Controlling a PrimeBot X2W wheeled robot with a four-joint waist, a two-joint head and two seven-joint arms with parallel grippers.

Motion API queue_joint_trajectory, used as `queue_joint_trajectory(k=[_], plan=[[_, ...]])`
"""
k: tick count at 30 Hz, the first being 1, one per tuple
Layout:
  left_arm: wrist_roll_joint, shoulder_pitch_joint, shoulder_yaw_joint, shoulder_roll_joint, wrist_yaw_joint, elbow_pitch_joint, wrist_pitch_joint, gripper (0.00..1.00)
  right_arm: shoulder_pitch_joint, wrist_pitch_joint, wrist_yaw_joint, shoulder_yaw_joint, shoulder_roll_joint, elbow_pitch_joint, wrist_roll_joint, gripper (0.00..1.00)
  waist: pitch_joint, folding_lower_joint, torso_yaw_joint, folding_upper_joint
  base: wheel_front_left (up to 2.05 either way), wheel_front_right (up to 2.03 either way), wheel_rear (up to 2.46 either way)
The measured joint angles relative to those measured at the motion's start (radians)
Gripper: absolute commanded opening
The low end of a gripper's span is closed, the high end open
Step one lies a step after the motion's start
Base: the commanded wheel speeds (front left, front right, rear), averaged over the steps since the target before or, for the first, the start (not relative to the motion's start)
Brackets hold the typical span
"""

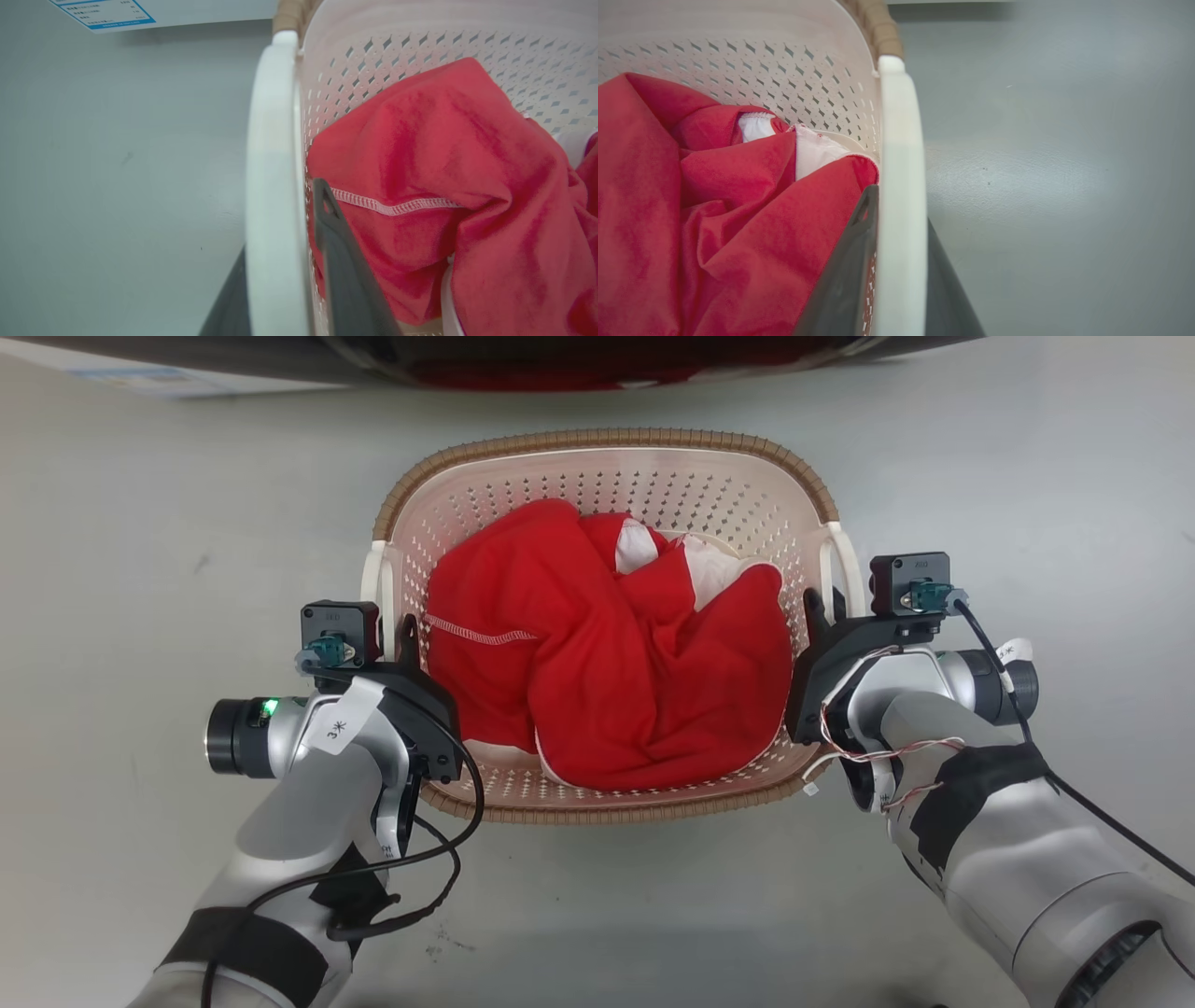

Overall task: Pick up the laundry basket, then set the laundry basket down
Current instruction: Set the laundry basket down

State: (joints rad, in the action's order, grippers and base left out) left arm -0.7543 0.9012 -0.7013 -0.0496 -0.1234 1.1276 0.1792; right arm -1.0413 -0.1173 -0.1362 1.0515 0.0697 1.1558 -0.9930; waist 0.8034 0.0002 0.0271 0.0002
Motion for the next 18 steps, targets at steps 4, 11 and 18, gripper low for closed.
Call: queue_joint_trajectory(k=[4, 11, 18], plan=[[0.000, 0.014, 0.002, 0.001, 0.000, 0.006, 0.009, 0.00, -0.018, -0.019, 0.000, 0.000, 0.000, 0.002, 0.002, 0.00, 0.033, -0.0001, 0.000, 0.0000, 0.00, 0.00, 0.00], [0.009, 0.062, 0.008, -0.003, 0.000, 0.016, 0.027, 0.00, -0.062, -0.047, 0.000, 0.001, 0.001, -0.003, 0.008, 0.00, 0.061, -0.0003, 0.003, -0.0002, 0.00, 0.00, 0.00], [0.019, 0.095, 0.010, -0.005, 0.000, 0.037, 0.043, 0.00, -0.081, -0.063, 0.000, 0.009, 0.001, -0.005, 0.017, 0.00, 0.093, -0.0002, 0.009, -0.0001, 0.00, 0.00, 0.00]])
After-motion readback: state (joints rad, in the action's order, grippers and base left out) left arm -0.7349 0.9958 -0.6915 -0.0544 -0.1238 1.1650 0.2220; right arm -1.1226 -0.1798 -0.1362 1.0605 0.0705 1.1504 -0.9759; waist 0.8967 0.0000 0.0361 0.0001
